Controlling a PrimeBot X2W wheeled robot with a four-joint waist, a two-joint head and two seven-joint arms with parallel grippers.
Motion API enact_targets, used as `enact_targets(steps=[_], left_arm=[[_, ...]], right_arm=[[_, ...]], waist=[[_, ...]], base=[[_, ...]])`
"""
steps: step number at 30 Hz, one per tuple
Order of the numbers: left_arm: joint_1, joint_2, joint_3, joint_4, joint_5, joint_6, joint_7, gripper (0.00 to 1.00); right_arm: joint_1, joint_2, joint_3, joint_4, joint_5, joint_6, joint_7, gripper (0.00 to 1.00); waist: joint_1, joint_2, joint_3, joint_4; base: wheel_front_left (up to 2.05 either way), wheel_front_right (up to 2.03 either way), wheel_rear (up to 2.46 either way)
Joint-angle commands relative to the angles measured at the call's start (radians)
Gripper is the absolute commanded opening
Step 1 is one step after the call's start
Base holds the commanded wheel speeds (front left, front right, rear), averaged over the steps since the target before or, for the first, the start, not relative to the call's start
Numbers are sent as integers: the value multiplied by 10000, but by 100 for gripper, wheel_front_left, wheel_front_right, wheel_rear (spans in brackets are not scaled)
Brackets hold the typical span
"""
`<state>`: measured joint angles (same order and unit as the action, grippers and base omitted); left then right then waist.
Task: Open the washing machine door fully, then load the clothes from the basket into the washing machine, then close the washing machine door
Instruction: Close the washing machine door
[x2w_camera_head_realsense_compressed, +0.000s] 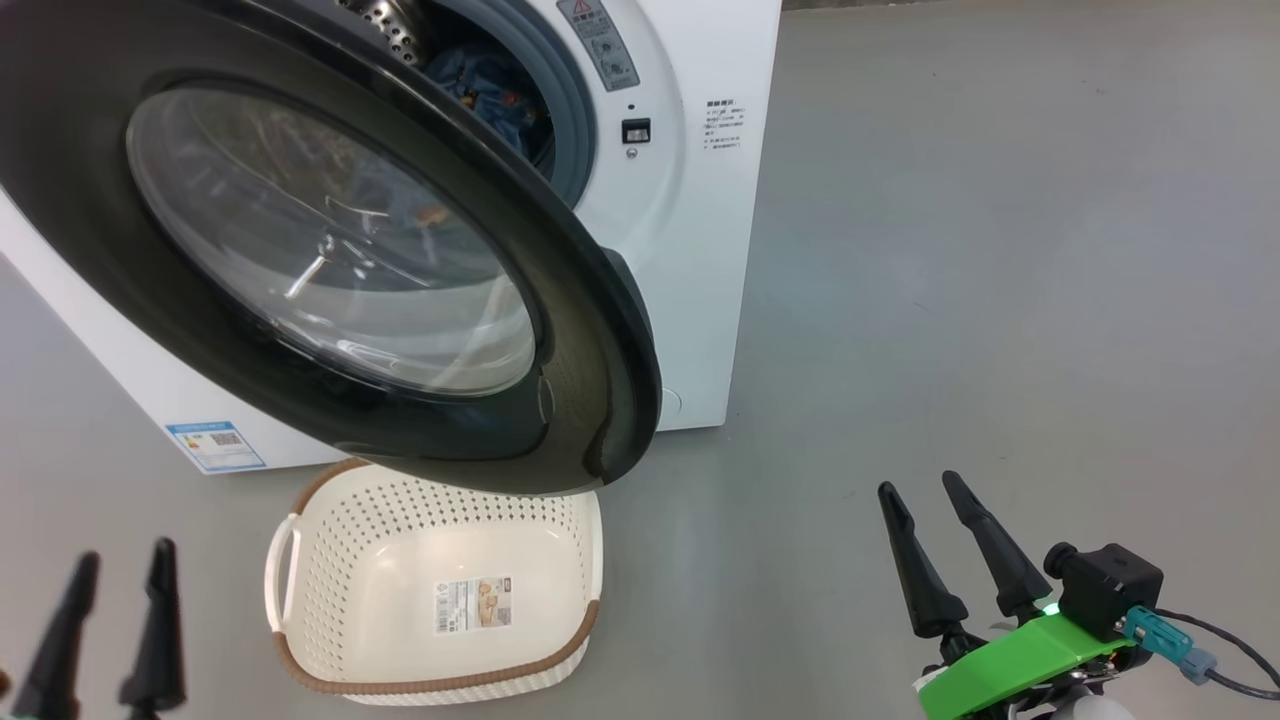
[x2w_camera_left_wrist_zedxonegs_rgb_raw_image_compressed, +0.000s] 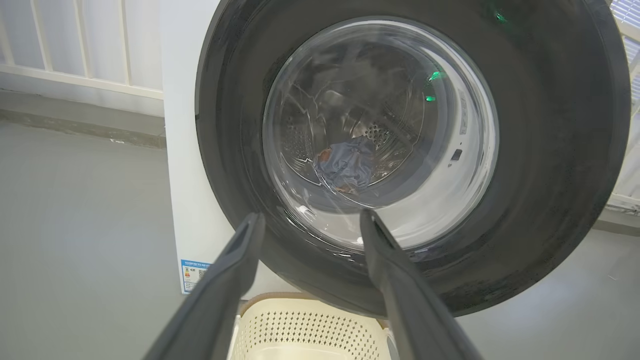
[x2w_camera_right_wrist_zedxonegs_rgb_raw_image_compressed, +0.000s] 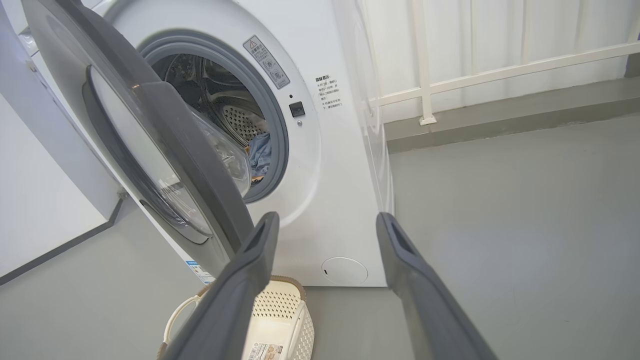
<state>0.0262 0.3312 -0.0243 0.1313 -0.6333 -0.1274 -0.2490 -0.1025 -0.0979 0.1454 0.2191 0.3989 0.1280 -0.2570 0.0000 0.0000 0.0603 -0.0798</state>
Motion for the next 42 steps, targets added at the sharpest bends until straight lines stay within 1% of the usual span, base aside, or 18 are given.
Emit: enact_targets(steps=[1,4,7,11,19,27,42], left_arm=[[-57,229,418,-135,242,-26,-108,100],[65,56,599,-220,723,-28,-121,100],[227,-246,848,-445,1118,-30,-124,100],[441,-526,1031,-690,1422,-31,-125,100],[567,-865,1343,-1091,1824,-31,-126,100],[610,-1000,1326,-1244,2083,-32,-127,100],[574,-1040,1379,-1277,2021,-32,-127,100]], right_arm=[[-267,-39,161,-282,-110,27,-48,100],[-259,-54,146,-302,-118,27,-48,100],[-210,-94,130,-349,-120,27,-48,100],[-165,-128,111,-414,-133,27,-48,100],[-161,-109,81,-466,-167,27,-48,100],[-169,-99,83,-462,-191,27,-48,100],[-196,-65,78,-476,-234,27,-48,100]], waist=[[0,0,-5,2],[0,0,-57,18],[0,0,-93,27],[0,0,-64,31],[0,0,10,54],[0,0,45,73],[0,0,104,80]], base=[[0,0,0],[0,0,0],[0,0,0],[0,0,0],[0,0,0],[0,0,0],[0,0,0]])
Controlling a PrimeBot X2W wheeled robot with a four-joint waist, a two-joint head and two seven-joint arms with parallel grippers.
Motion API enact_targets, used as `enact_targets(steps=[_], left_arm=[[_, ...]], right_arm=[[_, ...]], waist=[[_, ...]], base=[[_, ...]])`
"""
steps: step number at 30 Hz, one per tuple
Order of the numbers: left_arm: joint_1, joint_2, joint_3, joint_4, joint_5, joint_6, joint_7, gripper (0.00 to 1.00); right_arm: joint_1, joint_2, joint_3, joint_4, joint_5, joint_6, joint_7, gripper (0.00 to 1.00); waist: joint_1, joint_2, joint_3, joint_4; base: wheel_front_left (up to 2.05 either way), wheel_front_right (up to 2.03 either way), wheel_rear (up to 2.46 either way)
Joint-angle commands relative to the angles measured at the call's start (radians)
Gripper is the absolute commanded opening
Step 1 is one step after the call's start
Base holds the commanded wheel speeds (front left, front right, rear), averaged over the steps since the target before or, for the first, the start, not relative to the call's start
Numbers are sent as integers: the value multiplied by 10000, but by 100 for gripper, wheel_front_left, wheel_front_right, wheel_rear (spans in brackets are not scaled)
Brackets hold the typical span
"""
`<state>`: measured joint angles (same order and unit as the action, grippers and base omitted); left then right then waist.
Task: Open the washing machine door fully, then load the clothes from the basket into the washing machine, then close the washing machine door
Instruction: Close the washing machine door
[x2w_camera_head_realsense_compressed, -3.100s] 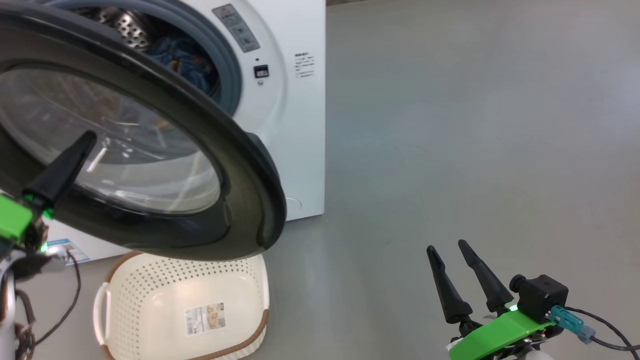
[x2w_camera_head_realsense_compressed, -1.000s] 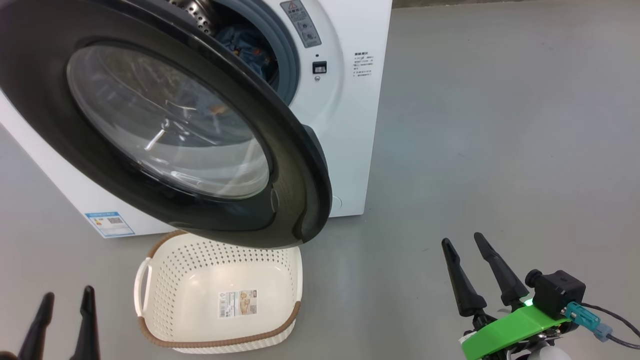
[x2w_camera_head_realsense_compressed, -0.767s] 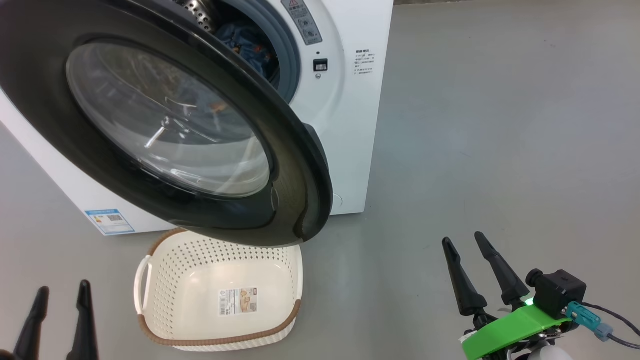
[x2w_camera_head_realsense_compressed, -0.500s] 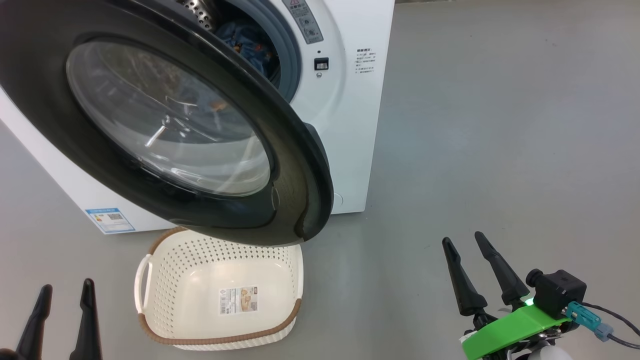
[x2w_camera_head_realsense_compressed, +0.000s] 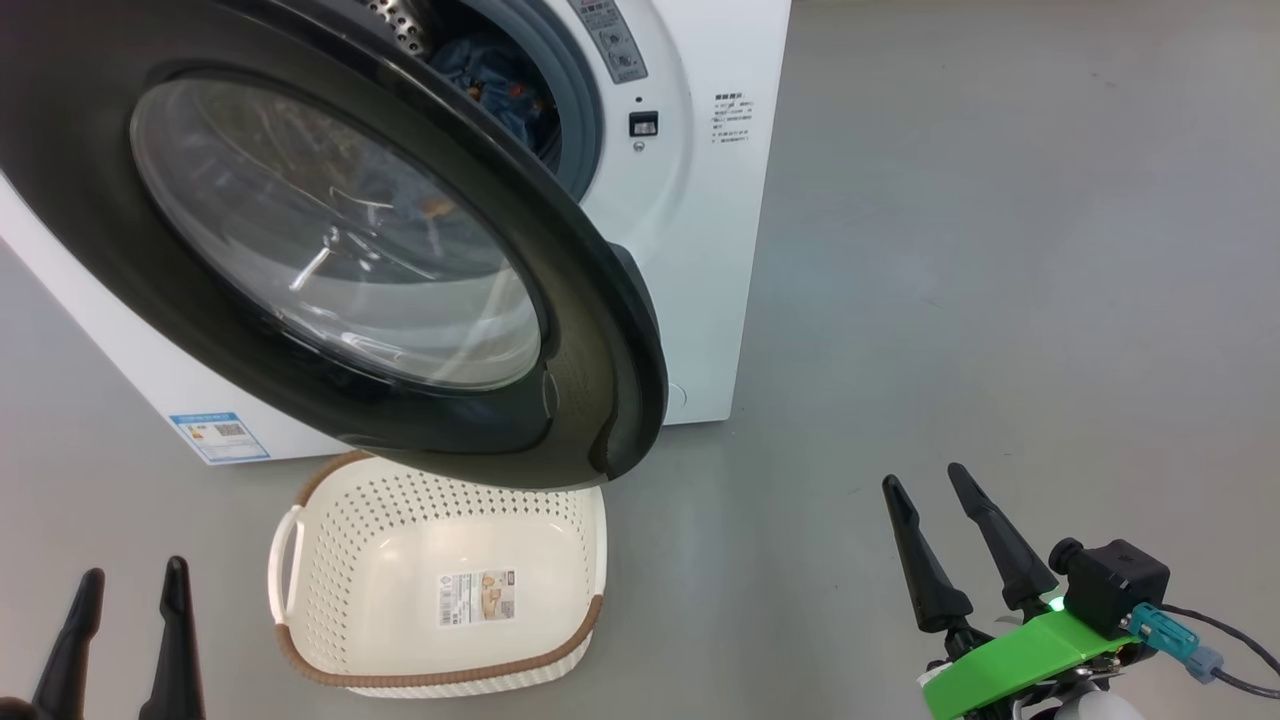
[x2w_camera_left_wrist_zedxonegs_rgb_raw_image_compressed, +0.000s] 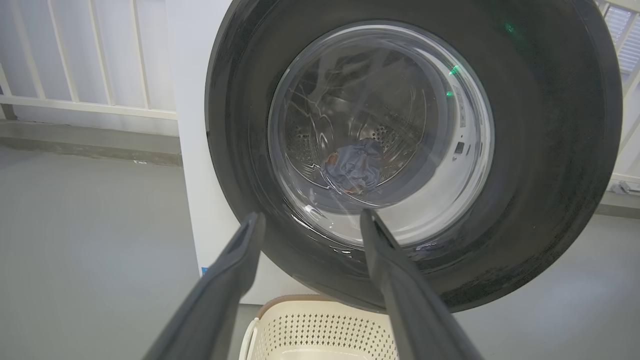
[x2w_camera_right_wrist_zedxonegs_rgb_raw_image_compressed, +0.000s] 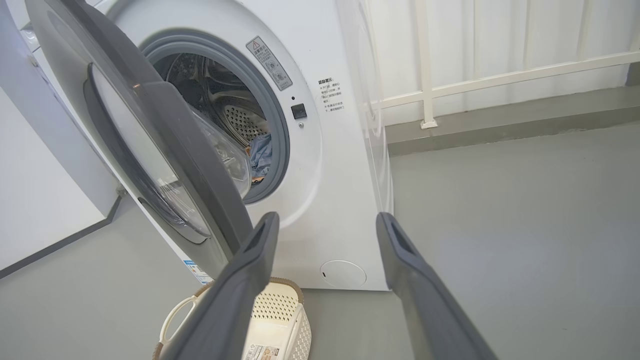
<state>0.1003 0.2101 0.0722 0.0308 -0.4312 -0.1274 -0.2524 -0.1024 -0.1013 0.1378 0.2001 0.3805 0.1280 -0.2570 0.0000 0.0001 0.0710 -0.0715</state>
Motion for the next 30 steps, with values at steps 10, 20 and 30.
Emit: enact_targets(steps=[10,20,30], left_arm=[[-172,122,387,-219,11,-32,-93,100],[-214,33,370,-140,-52,-32,-93,100],[-221,168,54,-50,-160,-32,-93,100]], right_arm=[[-239,-111,142,-258,-12,27,-48,100],[-433,-201,33,-387,-181,27,-48,0],[-1220,-204,-157,-778,-396,27,-48,0]], waist=[[0,-1,-100,26],[0,-1,-126,153],[0,-1,-216,678]], base=[[0,0,0],[0,0,0],[0,0,0]])
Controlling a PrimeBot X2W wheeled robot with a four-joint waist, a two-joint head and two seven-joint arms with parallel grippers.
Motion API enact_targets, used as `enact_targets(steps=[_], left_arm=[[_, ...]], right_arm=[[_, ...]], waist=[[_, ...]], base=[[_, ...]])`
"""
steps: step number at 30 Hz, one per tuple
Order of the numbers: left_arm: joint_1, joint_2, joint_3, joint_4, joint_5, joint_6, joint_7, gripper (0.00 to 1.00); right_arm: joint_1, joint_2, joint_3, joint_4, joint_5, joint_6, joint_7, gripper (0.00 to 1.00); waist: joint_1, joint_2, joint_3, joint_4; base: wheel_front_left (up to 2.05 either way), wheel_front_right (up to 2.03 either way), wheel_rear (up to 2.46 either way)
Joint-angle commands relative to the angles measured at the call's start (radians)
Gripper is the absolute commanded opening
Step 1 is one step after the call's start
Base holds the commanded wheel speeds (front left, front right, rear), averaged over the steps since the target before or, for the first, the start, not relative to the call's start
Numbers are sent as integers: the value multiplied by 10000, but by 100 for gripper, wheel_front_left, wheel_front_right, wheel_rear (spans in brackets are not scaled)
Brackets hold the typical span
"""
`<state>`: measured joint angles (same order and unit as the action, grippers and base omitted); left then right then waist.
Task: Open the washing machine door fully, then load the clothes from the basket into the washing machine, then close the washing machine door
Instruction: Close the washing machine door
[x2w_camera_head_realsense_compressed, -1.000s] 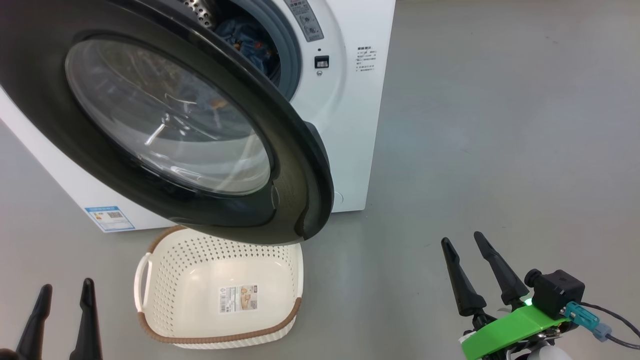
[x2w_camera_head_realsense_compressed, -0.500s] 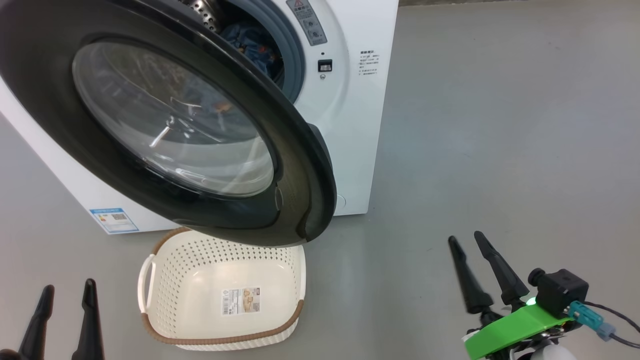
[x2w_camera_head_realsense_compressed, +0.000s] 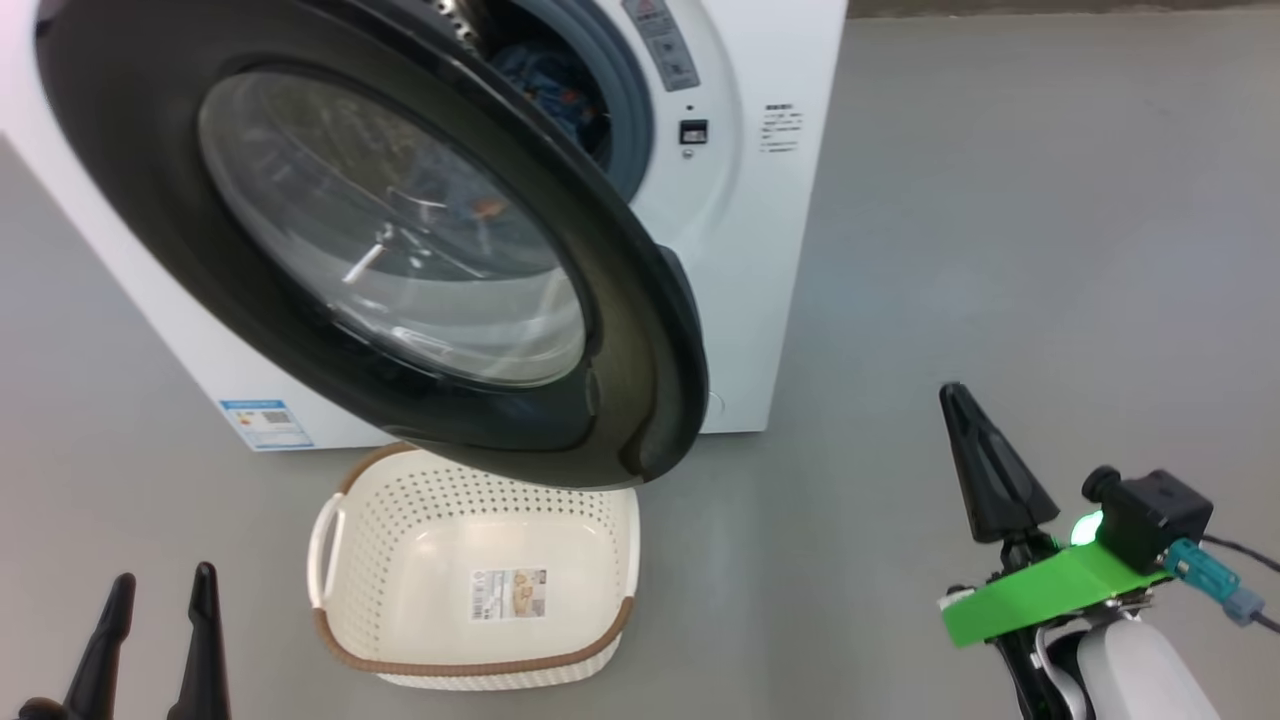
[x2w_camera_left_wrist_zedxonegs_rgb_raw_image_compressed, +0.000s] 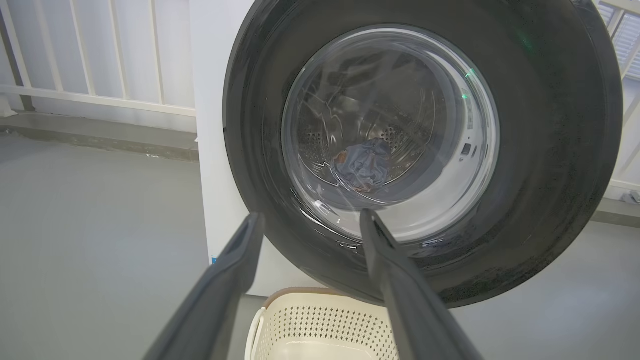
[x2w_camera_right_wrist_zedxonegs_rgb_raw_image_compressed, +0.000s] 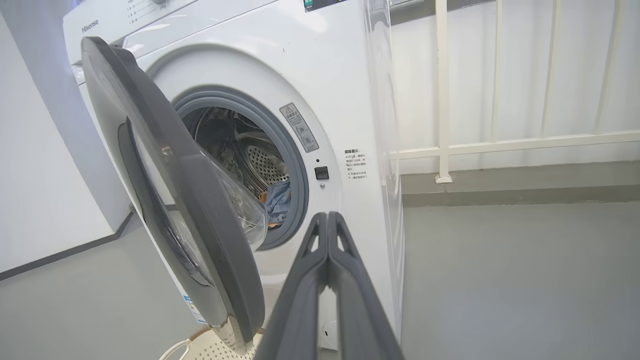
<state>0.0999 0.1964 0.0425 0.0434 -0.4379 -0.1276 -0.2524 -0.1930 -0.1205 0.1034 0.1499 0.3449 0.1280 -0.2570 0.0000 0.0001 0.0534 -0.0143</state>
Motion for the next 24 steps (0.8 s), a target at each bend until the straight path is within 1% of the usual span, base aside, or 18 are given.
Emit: enact_targets(steps=[1,8,15,20,24], left_arm=[[-217,305,342,-169,-91,-30,-93,100],[-217,309,278,-95,-87,-31,-93,100],[-241,316,158,-30,-84,-31,-93,100],[-243,309,112,6,-72,-31,-93,100],[-263,279,64,4,-77,-31,-93,100]], right_arm=[[-390,-21,192,-323,-24,27,-48,0],[-846,130,265,-719,700,27,-48,0],[-1269,98,581,-1371,960,27,-48,0],[-1425,100,953,-1944,850,27,-48,0],[-1495,48,1573,-2327,827,27,-48,0]], waist=[[0,-1,-58,181],[0,-1,-107,759],[0,-1,-195,1320],[0,-1,-237,1639],[0,-1,-226,1850]], base=[[0,0,0],[0,0,0],[0,0,0],[0,0,0],[0,0,0]])
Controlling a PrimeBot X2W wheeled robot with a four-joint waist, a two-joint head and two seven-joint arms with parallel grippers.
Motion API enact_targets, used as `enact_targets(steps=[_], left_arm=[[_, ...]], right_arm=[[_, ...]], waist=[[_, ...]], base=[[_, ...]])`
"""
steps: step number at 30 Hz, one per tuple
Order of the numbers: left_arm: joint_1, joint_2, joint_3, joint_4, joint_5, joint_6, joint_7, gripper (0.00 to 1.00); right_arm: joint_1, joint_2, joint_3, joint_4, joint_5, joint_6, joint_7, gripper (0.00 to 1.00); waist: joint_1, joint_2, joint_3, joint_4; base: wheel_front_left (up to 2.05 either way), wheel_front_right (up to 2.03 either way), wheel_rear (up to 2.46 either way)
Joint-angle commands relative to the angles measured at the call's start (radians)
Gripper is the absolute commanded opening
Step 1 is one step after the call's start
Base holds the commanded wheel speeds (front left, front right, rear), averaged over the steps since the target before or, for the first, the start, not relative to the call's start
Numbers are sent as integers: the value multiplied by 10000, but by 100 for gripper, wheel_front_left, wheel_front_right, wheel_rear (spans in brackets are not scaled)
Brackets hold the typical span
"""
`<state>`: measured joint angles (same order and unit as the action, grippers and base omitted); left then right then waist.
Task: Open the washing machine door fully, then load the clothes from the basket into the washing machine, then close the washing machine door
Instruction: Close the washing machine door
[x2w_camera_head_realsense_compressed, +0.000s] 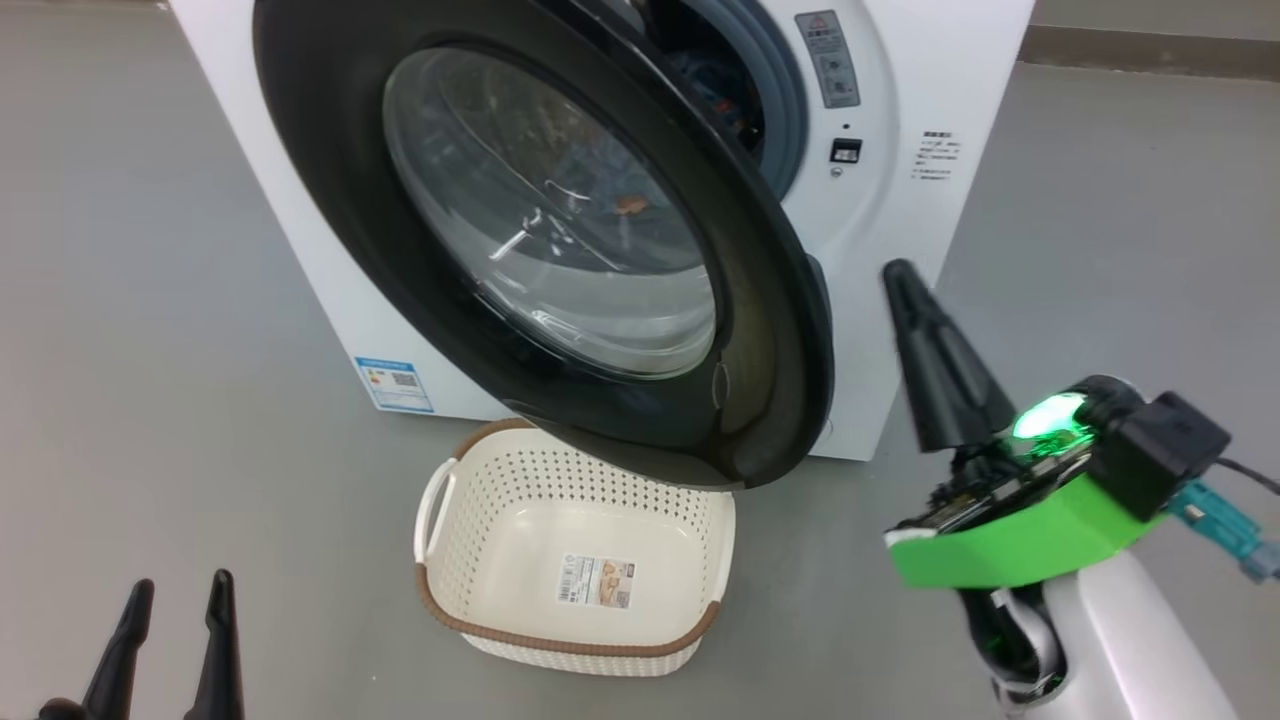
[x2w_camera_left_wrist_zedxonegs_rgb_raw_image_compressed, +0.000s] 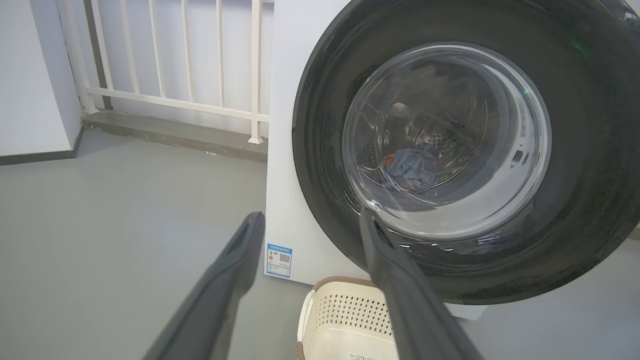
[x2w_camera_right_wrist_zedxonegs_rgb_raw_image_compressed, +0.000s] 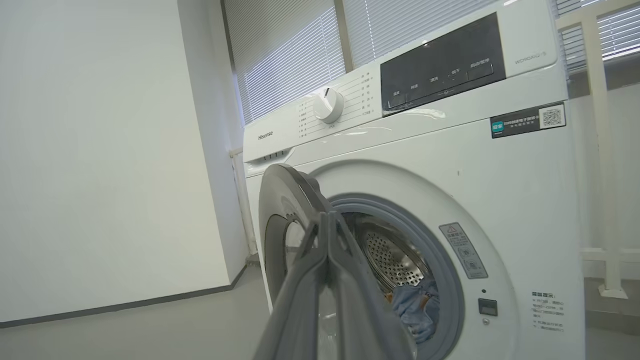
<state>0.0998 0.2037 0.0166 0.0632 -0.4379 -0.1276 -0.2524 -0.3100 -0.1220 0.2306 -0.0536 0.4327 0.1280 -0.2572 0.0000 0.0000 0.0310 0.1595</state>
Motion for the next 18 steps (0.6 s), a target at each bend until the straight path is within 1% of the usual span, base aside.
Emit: enact_targets(steps=[1,6,9,13,18], left_arm=[[-269,197,316,-194,-83,-31,-93,100],[-311,153,321,-183,-110,-31,-93,100],[-341,129,335,-182,-131,-31,-93,100],[-412,88,344,-179,-190,-31,-93,100],[-542,80,346,-179,-287,-31,-93,100]], right_arm=[[-348,4,511,-364,-59,27,-46,0],[-436,-358,1331,-292,-310,27,-46,0],[-458,-456,1538,-110,-380,27,-46,0],[-564,-733,2044,492,-625,27,-46,0],[-803,-854,2354,1409,-728,27,-46,0]], waist=[[0,0,10,162],[0,0,90,406],[0,0,137,504],[0,0,270,700],[0,0,538,942]], base=[[0,0,0],[0,0,0],[0,0,0],[0,0,0],[0,0,0]])
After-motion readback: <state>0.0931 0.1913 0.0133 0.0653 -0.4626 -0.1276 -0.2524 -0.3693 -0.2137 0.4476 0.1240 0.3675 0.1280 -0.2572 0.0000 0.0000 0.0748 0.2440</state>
